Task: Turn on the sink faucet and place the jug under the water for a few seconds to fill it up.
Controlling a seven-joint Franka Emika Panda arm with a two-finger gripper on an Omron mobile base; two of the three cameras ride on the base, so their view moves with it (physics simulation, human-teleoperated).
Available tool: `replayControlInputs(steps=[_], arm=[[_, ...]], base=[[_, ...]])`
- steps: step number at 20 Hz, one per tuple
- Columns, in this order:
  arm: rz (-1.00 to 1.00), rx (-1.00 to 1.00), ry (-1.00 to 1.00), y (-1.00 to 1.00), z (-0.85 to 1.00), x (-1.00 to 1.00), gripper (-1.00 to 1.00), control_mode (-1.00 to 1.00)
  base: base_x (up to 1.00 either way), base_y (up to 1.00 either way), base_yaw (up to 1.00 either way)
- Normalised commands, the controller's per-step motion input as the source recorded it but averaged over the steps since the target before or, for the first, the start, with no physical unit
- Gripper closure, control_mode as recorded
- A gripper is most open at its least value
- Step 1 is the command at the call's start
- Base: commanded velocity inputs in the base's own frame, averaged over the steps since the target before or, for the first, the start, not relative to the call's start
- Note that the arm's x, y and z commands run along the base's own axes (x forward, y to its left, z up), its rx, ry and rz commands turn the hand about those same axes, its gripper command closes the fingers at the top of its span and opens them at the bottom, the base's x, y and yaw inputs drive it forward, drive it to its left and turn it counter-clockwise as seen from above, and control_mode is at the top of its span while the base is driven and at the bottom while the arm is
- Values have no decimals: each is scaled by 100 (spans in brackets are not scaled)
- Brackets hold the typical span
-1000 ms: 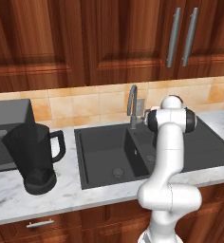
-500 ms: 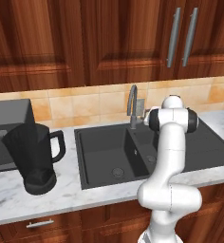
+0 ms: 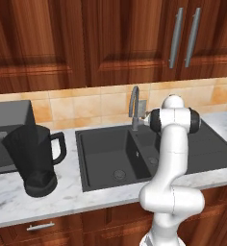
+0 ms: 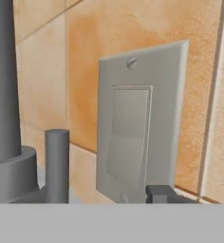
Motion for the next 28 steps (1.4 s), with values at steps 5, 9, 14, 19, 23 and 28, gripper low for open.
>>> replayControlInputs(steps=[5, 9, 14, 19, 23, 28], arm=[[-14, 0, 8, 0, 0, 23, 100, -100], [-23, 0, 6, -3, 0, 18, 100, -100], [-23, 4, 8, -29, -1, 22, 100, -100], [-30, 19, 22, -70, -12, 22, 100, -100], [-27, 25, 28, -91, -23, 26, 100, -100], [-25, 25, 26, -99, -32, 20, 100, -100]], base=[[0, 0, 0], [0, 0, 0], [0, 0, 0], [0, 0, 0], [0, 0, 0], [0, 0, 0]])
